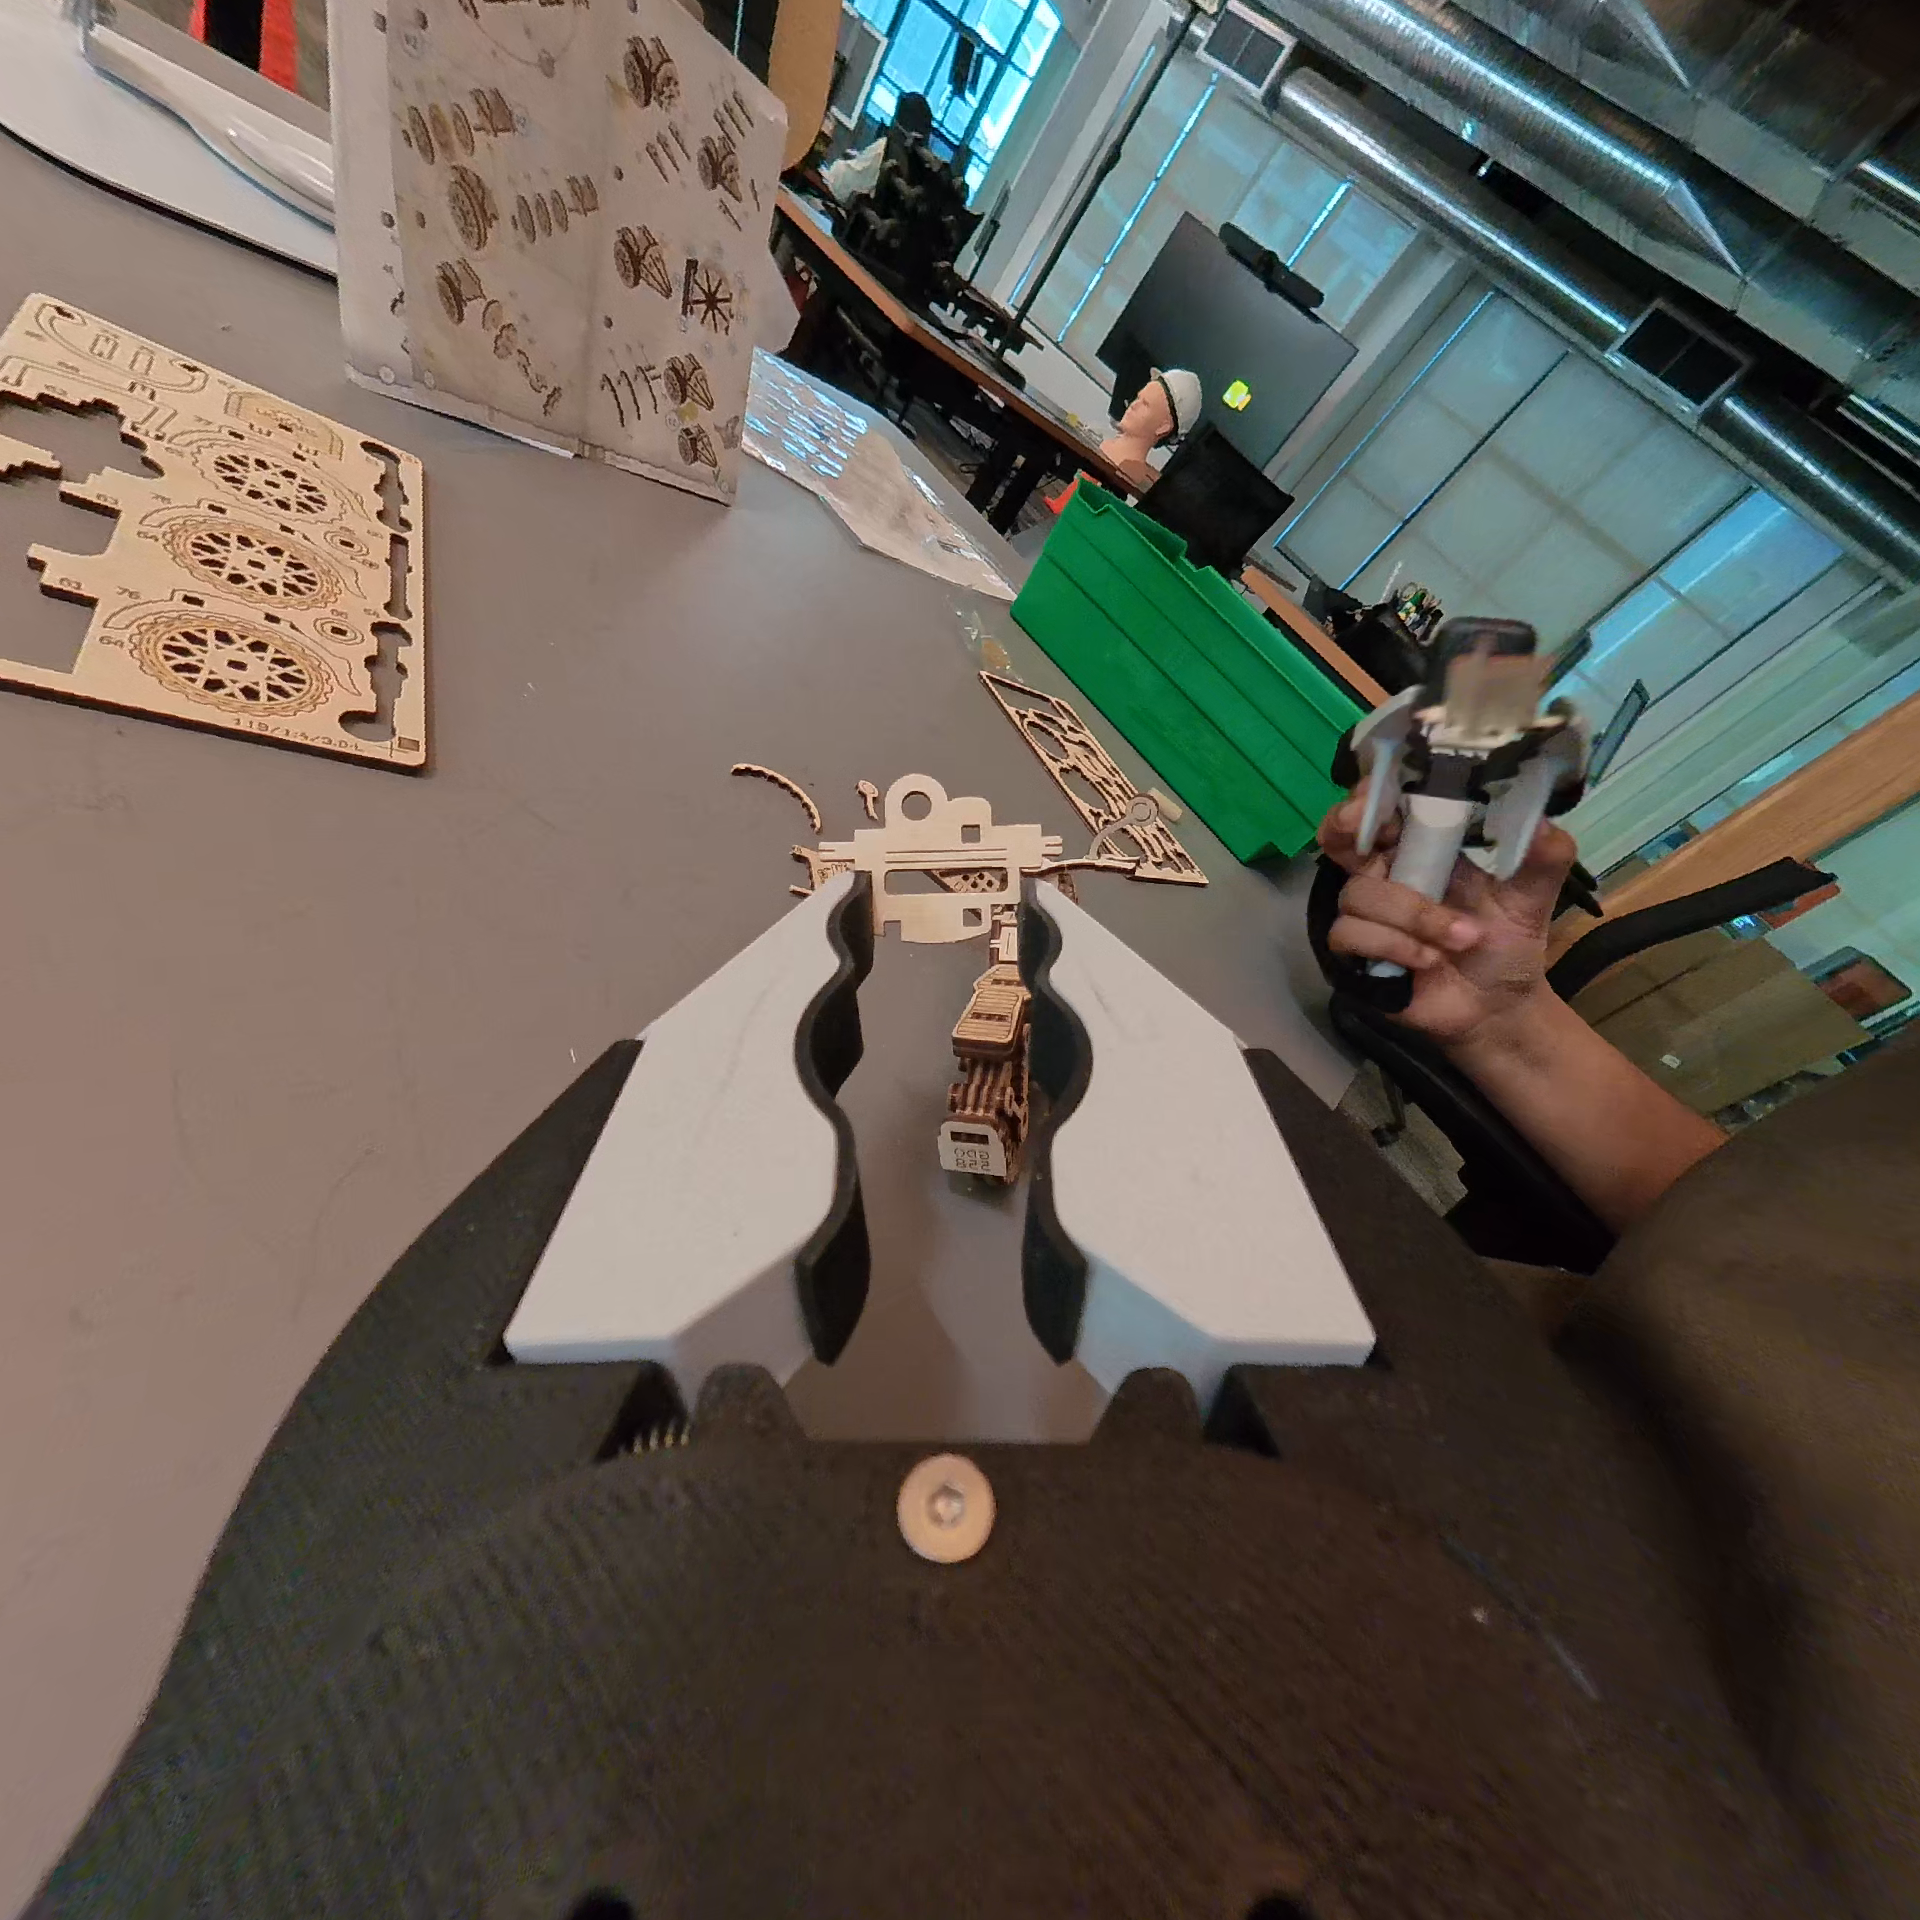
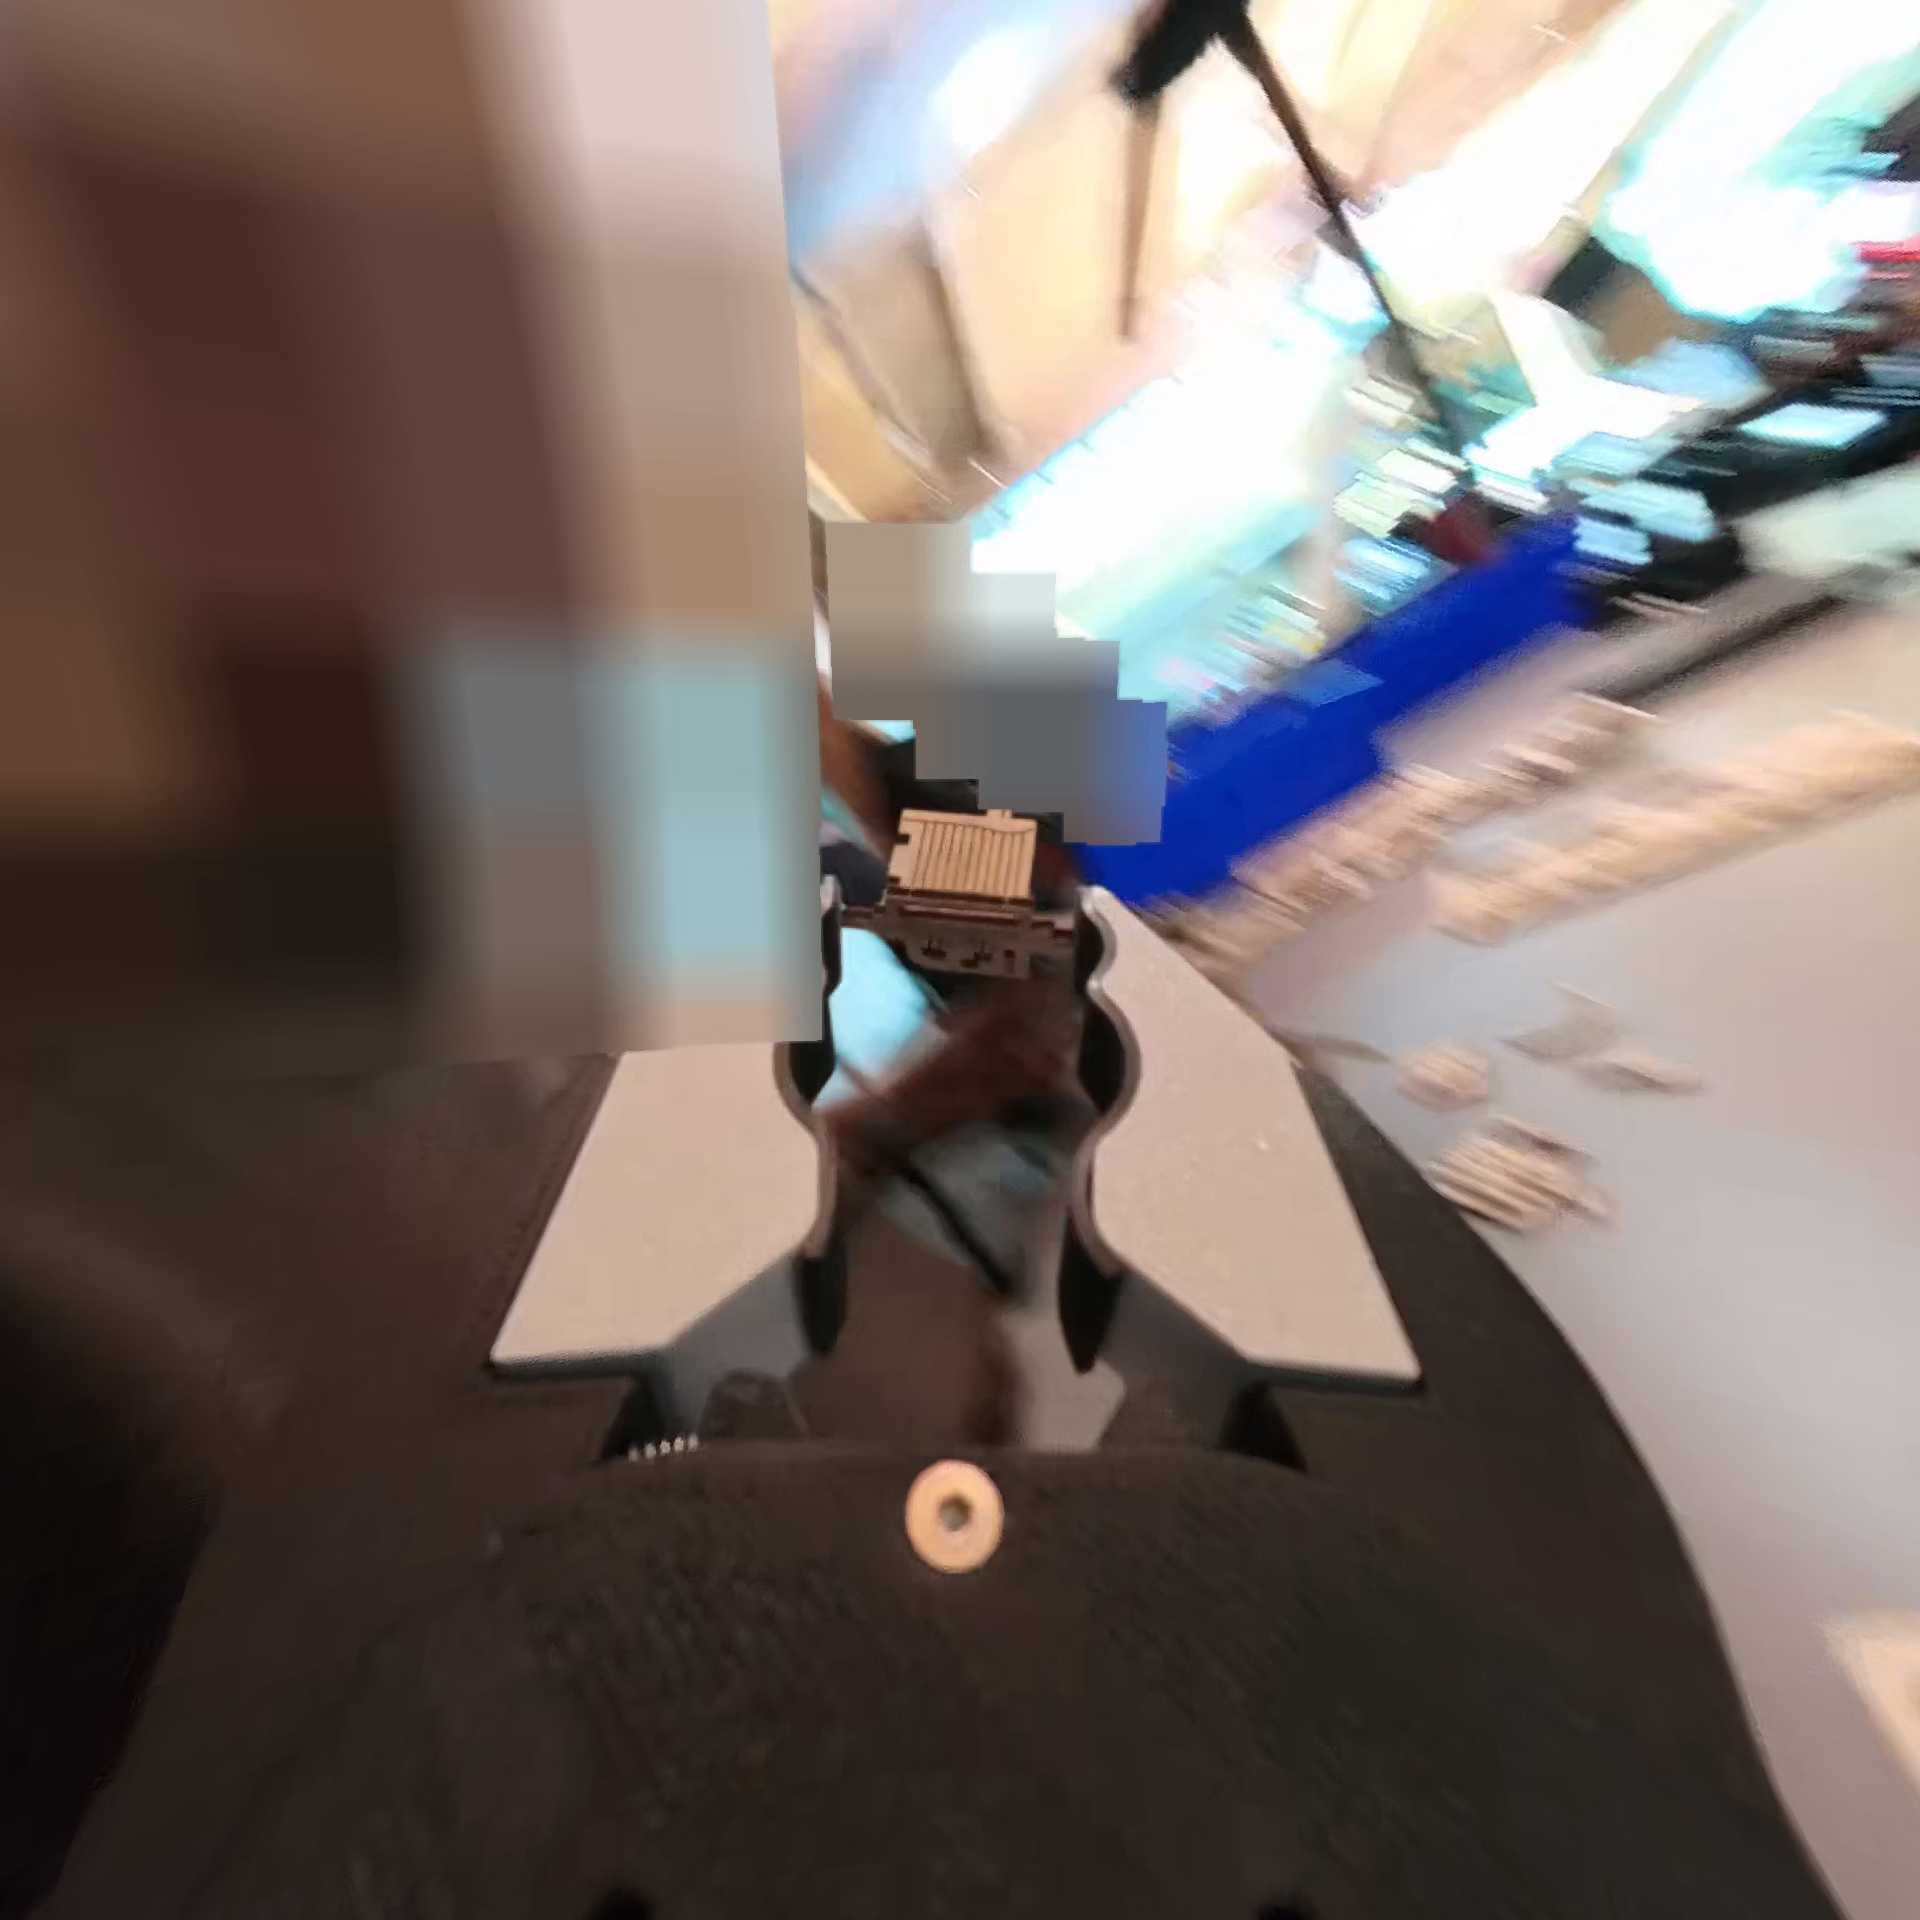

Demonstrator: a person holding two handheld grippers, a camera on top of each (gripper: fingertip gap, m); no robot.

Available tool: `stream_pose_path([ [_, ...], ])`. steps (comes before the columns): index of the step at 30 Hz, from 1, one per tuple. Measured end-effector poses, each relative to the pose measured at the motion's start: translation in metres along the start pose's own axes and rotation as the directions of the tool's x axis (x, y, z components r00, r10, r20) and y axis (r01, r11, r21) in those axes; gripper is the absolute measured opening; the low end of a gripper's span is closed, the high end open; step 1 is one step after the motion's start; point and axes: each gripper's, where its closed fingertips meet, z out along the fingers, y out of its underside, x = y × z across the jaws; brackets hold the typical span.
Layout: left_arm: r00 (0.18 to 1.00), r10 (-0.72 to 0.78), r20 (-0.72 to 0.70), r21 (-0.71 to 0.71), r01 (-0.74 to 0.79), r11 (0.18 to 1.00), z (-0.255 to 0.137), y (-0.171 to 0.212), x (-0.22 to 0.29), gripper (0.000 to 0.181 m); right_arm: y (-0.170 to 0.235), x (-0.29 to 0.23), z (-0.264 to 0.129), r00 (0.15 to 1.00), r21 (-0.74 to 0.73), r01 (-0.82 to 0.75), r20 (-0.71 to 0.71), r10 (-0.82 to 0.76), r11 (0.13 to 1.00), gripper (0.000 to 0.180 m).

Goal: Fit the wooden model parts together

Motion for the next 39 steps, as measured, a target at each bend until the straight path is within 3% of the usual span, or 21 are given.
stream_pose_path([
  [4,1.0,0.0,-0.001,-0.001,0.0,1.0,0.0,0.0,0.0,0.025,0.032,0.022,0.008,0.94,-0.271,0.215,-0.204,-0.274,0.938,0.044],
  [7,1.0,-0.002,-0.001,-0.002,0.002,1.0,0.0,0.0,0.0,0.025,0.052,0.029,0.012,0.882,-0.419,0.293,-0.228,-0.412,0.859,0.044],
  [12,1.0,0.001,-0.001,-0.004,-0.001,1.0,0.001,0.001,0.001,0.025,0.072,0.037,0.012,0.828,-0.552,0.331,-0.22,-0.516,0.766,0.044],
  [19,1.0,0.001,-0.002,-0.008,-0.001,1.0,0.001,0.002,0.001,0.025,0.082,0.042,0.011,0.781,-0.625,0.361,-0.203,-0.591,0.692,0.044],
  [39,1.0,0.0,-0.004,-0.011,0.0,1.0,0.002,0.002,0.001,0.025,0.086,0.047,0.013,0.732,-0.67,0.391,-0.189,-0.654,0.631,0.045],
])
